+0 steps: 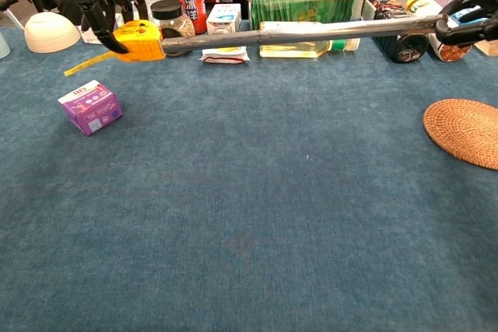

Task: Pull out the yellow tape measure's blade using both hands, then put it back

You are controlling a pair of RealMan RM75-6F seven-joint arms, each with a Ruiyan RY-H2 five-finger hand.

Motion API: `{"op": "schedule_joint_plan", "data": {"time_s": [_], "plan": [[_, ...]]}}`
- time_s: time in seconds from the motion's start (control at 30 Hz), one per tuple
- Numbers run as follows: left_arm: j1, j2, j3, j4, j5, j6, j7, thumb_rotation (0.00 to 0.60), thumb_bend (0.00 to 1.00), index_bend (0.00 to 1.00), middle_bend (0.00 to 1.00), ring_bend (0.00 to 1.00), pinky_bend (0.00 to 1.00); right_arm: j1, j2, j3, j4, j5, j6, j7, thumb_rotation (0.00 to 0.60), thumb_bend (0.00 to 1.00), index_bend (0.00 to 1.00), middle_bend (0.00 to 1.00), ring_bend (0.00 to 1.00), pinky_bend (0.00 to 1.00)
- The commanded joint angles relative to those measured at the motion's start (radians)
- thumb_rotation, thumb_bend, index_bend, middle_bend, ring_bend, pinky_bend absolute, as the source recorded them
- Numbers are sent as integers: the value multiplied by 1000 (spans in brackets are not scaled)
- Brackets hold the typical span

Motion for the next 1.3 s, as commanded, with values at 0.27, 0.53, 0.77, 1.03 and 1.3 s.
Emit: {"op": "schedule_joint_plan", "data": {"time_s": [0.27, 0.53, 0.77, 1.03, 1.3], "plan": [[-59, -60, -23, 22, -59, 13, 19, 600, 349, 557, 430, 374, 494, 46, -64, -22, -14, -26, -1, -23, 600, 694, 652, 225, 179, 284], [-86, -100, -38, 28, -92, 20, 19, 600, 348, 557, 430, 373, 494, 97, -135, -46, 11, -45, -32, -40, 599, 661, 605, 188, 158, 266], [-98, -114, -39, 23, -95, 28, 25, 600, 349, 557, 430, 373, 494, 120, -148, -62, 39, -62, -78, -33, 600, 506, 252, 68, 50, 246], [-103, -122, -34, 31, -91, 26, 27, 600, 349, 557, 430, 373, 494, 114, -83, -81, 15, -71, -136, -36, 542, 327, 0, 0, 12, 225], [-96, -98, -31, 15, -60, 34, 22, 600, 349, 557, 430, 373, 494, 101, -34, -81, 0, -79, -137, -35, 540, 305, 0, 0, 11, 221]]}}
